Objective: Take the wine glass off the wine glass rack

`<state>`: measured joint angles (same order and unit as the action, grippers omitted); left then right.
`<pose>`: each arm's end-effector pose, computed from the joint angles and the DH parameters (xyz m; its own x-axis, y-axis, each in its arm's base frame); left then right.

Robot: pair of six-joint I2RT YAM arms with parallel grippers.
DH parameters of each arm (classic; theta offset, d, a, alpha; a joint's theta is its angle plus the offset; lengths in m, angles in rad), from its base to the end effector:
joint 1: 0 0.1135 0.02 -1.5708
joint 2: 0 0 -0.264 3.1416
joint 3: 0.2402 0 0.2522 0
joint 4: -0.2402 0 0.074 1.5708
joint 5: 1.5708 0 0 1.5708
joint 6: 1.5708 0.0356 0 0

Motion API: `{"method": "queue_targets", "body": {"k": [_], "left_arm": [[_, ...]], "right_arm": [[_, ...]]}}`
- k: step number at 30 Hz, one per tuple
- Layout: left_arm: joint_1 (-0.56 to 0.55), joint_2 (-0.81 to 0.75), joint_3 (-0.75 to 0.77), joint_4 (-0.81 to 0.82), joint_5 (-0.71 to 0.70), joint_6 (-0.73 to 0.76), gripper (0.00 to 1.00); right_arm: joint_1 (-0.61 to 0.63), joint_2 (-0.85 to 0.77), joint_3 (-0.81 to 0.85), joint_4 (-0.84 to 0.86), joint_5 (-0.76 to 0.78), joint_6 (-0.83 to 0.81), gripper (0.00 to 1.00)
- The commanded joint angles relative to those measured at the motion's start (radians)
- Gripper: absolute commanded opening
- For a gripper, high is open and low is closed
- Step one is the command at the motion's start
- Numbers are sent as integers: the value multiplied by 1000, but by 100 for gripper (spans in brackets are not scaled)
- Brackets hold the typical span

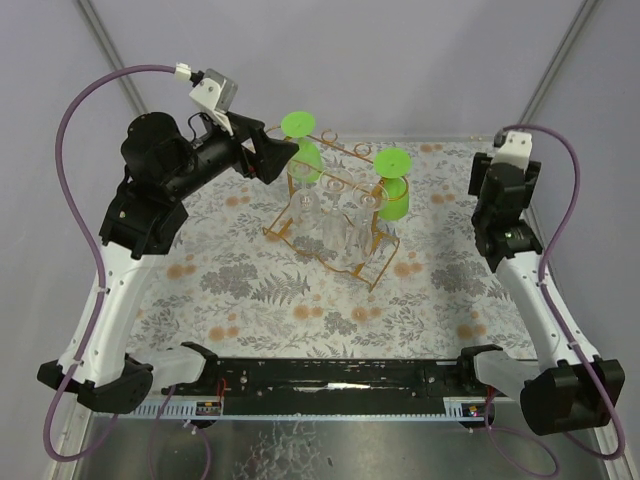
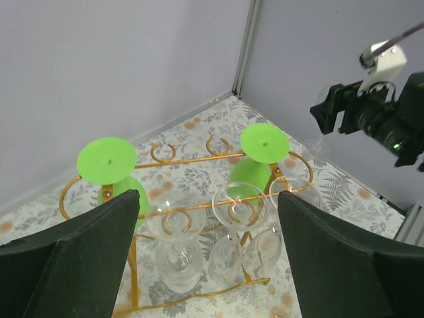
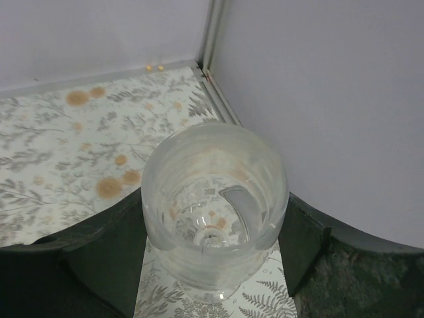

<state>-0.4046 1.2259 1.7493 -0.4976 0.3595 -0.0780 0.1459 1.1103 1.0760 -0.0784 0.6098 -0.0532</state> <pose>0.1975 -0.0982 0.5391 -0.0303 -0.0664 -0.9973 0.6915 0.7191 -0.0688 0.2524 0.0165 0.3900 -0.1347 -0.0638 -0.9888 0.4373 0.8916 -0.1171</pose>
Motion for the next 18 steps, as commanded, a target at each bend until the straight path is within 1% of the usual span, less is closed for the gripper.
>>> {"method": "queue_targets", "body": {"k": [1,6,11,15,18], "left_arm": [[25,-29,-41,-21,30,-66,85],[40,-49,-76,-27,37,-89,91],[48,-58,-97,-37,53,-127,100],[50,-66,-113,-52,54,-131,100],[53,-69,-123,-62,54,-128,100]], "right_arm": [[-64,-36,-204,436,0,-3,30],[-126,-33,-376,601,-19,71,27],[-210,-5,-476,733,-79,117,27],[-258,30,-541,871,-113,118,26],[-277,68,-545,891,-129,137,27]]}}
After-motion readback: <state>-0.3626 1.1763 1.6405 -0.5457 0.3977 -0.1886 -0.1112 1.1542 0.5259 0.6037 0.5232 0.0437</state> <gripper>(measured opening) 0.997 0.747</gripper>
